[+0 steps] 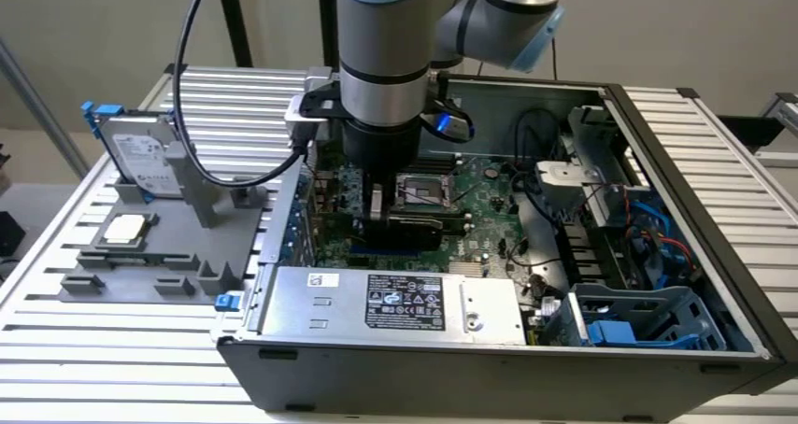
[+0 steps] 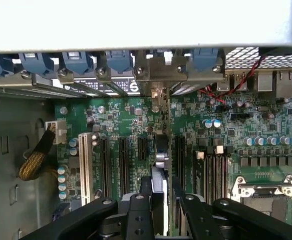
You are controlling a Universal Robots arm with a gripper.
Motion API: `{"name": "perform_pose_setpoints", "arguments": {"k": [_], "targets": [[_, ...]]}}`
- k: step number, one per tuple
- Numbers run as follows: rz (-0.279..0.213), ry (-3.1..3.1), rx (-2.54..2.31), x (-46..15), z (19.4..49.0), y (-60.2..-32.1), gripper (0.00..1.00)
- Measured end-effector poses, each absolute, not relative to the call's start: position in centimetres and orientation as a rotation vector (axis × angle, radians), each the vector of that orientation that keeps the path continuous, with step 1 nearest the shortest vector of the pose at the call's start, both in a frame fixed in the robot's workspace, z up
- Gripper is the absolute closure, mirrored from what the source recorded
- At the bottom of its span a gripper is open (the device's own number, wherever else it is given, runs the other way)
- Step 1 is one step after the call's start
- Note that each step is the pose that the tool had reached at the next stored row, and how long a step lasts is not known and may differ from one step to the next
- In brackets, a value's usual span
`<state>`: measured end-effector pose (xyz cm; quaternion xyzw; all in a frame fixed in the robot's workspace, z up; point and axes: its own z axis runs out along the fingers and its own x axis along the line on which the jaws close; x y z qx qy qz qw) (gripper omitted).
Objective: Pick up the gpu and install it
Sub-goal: 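Insert the gpu into the slot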
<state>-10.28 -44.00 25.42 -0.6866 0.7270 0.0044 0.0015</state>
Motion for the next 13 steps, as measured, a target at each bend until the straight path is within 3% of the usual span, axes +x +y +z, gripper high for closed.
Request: {"name": "perform_pose_setpoints", "arguments": {"k": [13], "targets": [[0.014, 2.282, -2.155, -10.29, 25.39, -44.05, 1.0]]}}
